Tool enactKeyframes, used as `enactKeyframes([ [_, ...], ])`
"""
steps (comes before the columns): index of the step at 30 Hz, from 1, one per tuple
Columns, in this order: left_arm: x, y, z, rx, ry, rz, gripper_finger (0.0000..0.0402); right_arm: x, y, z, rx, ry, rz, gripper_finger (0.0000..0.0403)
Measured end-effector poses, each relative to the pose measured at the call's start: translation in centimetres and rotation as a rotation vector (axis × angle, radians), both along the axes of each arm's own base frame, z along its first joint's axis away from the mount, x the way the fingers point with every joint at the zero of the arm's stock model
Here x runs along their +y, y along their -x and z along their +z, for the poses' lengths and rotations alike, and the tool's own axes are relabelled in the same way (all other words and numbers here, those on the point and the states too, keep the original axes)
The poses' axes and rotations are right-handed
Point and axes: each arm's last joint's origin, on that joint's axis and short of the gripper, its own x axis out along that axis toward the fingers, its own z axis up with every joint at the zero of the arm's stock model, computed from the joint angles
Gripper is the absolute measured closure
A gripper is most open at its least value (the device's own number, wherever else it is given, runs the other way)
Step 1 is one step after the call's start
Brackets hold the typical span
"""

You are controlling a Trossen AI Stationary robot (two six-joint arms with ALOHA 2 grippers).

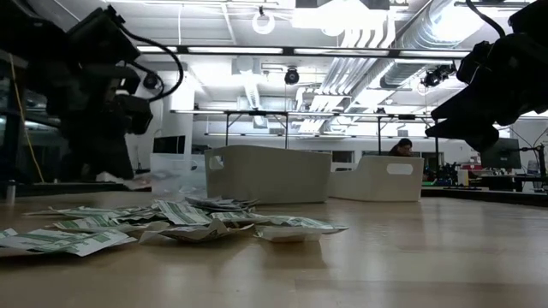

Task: Pick & Place First Aid Supplies
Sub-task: Put the ointment pack into the white bin

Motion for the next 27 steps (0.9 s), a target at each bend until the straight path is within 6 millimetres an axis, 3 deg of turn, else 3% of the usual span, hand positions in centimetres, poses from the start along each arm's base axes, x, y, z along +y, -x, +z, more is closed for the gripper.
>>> enactKeyframes([
  [22, 0.0, 1.0, 3.1, -0.199, -0.074, -0.054, 0.0401, 0.0, 0.0, 0.1, -0.011, -0.002, -0.008, 0.0195],
  [27, 0.2, 1.0, 4.7, -0.281, -0.162, -0.027, 0.0401, 0.0, -0.2, 0.5, -0.080, -0.155, -0.051, 0.0195],
])
